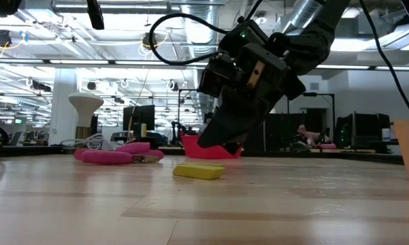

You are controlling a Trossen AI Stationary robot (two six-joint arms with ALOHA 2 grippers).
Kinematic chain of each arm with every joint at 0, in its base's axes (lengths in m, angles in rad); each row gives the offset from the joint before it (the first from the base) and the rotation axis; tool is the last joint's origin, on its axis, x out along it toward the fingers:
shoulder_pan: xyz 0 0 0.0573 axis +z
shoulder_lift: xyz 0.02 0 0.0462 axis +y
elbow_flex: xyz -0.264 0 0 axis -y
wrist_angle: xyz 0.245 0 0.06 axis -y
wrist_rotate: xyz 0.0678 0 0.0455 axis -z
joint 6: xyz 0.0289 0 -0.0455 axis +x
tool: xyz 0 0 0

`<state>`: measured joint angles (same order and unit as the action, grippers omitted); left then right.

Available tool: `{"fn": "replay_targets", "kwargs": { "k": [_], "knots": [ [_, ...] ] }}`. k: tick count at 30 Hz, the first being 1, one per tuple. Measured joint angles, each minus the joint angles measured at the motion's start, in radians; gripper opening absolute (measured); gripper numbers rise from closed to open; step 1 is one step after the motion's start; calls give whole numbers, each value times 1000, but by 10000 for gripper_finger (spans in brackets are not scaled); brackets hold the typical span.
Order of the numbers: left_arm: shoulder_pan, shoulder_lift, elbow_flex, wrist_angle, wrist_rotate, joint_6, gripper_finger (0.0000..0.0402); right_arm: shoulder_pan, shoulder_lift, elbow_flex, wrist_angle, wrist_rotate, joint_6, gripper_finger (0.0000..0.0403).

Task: Pick & Place School Supplies
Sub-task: Put the yellow eraser into the yellow bin

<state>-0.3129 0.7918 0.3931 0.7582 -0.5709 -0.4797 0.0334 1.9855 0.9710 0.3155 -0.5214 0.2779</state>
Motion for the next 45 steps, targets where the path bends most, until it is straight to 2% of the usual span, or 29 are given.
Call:
{"fn": "replay_targets", "kwargs": {
  "k": [5,7,12,24,41,45],
  "knots": [
    [0,0,0,0,9,0,1,-1,39,0,4,2,27,0],
    [0,0,0,0,22,-4,1,1,82,16,47,6,18,0],
    [0,0,0,-2,27,-26,1,0,111,67,22,-5,34,0],
    [0,0,0,-2,67,-27,1,-44,114,124,-167,-26,-31,0],
    [0,0,0,-12,99,-27,2,-110,111,121,-268,-44,-105,0],
    [0,0,0,-17,99,-29,2,-128,103,119,-275,-75,-107,0]
  ]
}}
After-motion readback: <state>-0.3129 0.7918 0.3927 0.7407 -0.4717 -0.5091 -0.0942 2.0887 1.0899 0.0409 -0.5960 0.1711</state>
